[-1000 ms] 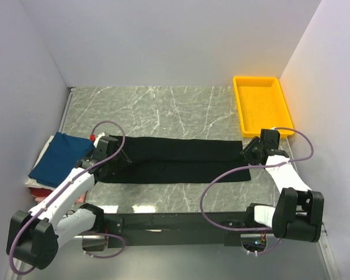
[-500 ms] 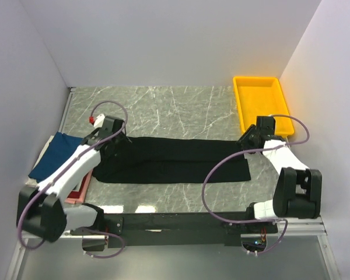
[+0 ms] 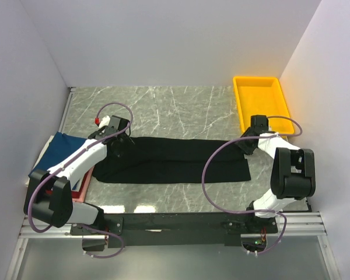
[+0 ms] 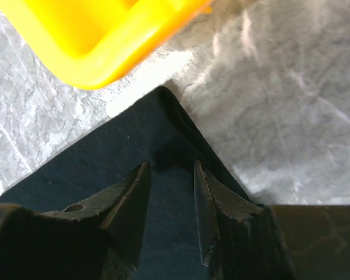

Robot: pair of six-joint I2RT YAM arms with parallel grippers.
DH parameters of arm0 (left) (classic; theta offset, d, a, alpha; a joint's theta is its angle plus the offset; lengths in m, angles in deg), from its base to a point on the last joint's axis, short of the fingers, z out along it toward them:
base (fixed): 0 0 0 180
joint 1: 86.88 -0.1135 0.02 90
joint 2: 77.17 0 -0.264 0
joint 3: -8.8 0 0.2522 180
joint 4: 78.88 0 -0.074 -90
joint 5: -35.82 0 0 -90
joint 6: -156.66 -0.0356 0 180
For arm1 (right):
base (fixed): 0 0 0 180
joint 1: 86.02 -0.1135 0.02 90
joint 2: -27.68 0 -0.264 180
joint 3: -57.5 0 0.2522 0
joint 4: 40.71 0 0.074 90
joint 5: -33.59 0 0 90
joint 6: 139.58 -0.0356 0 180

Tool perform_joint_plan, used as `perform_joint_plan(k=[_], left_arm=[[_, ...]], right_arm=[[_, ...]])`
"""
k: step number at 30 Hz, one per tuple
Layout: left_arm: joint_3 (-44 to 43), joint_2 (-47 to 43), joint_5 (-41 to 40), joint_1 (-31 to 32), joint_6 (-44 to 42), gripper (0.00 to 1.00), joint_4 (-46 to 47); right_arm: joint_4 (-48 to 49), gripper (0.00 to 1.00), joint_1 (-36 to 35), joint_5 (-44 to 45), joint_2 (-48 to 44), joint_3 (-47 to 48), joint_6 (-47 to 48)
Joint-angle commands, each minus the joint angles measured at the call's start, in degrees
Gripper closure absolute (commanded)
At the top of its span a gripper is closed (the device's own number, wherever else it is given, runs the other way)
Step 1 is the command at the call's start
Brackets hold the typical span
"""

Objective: Fold and stack the t-shirts
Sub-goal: Fold the tshirt

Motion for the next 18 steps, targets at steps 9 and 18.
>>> perform_joint_plan(k=[9,18], left_arm=[[1.25,0.53,-0.51,0.14,0.93,0.56,2.77],[2.4,-0.43,-2.0,0.14,1.99,0.57,2.25]], right_arm=[[1.02,0.77,-1.9,3.74,0.47,2.4,0.28],[0.32,0.98,-1.9,3.39,-6.03,-1.37,0.99]])
